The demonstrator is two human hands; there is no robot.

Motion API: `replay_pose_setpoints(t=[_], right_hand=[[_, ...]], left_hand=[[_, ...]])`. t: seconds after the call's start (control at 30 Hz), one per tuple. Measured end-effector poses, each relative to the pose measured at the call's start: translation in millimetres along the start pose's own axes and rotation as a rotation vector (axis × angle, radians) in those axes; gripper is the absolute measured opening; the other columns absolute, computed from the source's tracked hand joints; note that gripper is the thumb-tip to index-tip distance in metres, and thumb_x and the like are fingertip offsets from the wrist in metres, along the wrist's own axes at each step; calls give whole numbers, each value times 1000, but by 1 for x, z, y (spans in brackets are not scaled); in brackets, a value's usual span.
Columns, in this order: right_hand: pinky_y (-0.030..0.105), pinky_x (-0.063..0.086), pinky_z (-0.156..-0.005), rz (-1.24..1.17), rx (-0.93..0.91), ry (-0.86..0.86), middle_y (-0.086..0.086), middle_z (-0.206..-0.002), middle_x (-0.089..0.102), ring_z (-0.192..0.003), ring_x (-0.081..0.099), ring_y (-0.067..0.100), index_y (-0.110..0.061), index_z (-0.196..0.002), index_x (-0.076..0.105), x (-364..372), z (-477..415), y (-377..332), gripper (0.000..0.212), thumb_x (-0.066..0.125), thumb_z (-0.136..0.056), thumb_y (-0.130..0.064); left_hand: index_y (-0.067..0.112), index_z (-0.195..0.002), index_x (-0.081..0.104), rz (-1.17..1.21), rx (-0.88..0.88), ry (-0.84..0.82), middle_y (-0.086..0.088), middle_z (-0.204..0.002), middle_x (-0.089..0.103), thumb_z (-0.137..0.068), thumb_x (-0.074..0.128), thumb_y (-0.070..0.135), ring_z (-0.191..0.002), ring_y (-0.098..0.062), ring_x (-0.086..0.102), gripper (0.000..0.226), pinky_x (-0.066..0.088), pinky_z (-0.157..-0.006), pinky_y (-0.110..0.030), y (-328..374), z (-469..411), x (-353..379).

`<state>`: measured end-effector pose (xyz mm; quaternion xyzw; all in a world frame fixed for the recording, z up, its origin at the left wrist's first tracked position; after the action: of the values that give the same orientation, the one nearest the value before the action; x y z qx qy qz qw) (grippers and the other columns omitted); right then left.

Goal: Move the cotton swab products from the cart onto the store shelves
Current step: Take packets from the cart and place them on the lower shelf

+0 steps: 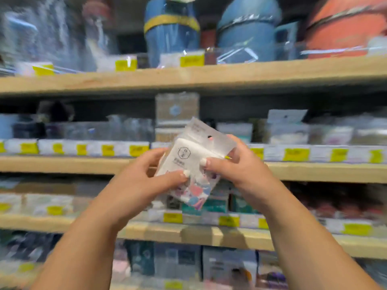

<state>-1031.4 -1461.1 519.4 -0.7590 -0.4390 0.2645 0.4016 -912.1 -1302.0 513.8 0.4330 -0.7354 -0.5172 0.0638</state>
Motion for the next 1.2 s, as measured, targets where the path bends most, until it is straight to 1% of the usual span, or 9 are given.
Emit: replay_pose_setpoints(t=[0.1, 0.23, 0.37, 0.47, 0.57, 0.77, 0.97, 1.07, 1.2], right_hand=[[25, 53, -70, 91, -97, 58, -1, -98, 70, -84, 67, 11, -20, -104, 60, -41, 3, -24, 46, 79, -63, -28], [26, 50, -73, 258, -171, 213, -5, -94, 65, -84, 61, 8, -26, -95, 62, -105, -2, -42, 7, 63, -89, -22], [38, 48, -85, 767, -259, 454, -8, -100, 65, -94, 62, 21, -33, -102, 66, -169, -24, -47, 19, 65, -85, -24], [38, 36, -104, 1322, -176, 357, 3, -131, 53, -122, 47, 30, -30, -128, 58, -173, -47, -39, 39, 60, -89, -29], [44, 21, -109, 1586, 63, 200, 1, -153, 29, -138, 24, 34, -38, -133, 48, -163, -56, -31, 41, 45, -94, -47], [46, 26, -101, 1658, 93, 270, 3, -131, 45, -126, 36, 29, -35, -121, 56, -170, -51, -39, 32, 44, -93, -45], [44, 26, -102, 1580, 118, 302, 3, -119, 52, -119, 43, 27, -35, -114, 61, -184, -43, -46, 27, 49, -91, -41], [40, 30, -94, 1321, 86, 323, 2, -97, 51, -106, 47, 26, -29, -88, 55, -187, -41, -49, 13, 53, -85, -42], [43, 38, -97, 1088, 88, 342, -3, -100, 55, -107, 49, 23, -25, -92, 57, -187, -43, -48, 34, 59, -81, -57]], left_hand=[[28, -110, 66, 29, 94, 55, 10, -99, 74, -54, 79, 44, -93, -9, 70, 60, 55, -85, -36, 32, -22, 31], [26, -109, 65, 59, 125, 168, 8, -99, 74, -44, 76, 62, -92, -13, 70, 75, 54, -88, -41, 53, -53, 66], [22, -118, 54, 65, 51, 265, 5, -110, 66, -49, 81, 61, -98, -14, 64, 83, 51, -90, -39, 56, -78, 91], [21, -115, 48, 35, 29, 298, 6, -107, 60, -61, 83, 48, -93, -10, 60, 70, 48, -80, -33, 56, -89, 108], [23, -115, 43, 1, 47, 286, 12, -100, 54, -70, 79, 42, -88, -5, 57, 61, 47, -71, -28, 60, -100, 122], [22, -123, 39, -138, 124, 257, 10, -110, 48, -77, 74, 45, -90, -7, 50, 62, 36, -61, -16, 70, -117, 147], [18, -133, 39, -260, 119, 275, -3, -131, 47, -79, 66, 55, -119, -20, 46, 71, 43, -98, -39, 66, -137, 167], [16, -135, 38, -336, 81, 258, -9, -135, 46, -80, 58, 63, -126, -27, 41, 75, 40, -103, -45, 64, -144, 174], [12, -135, 40, -474, 65, 209, -13, -137, 48, -86, 46, 65, -134, -33, 29, 72, 27, -111, -47, 71, -148, 175]])
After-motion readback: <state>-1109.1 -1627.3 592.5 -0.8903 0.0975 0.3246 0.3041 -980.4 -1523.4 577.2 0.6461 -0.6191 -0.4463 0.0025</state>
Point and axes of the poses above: each hand's wrist, its own z-axis away from the middle knuckle, its own x-axis out of the palm, y = z × x, the point moved 1 cm from there along -z, towards the middle knuckle
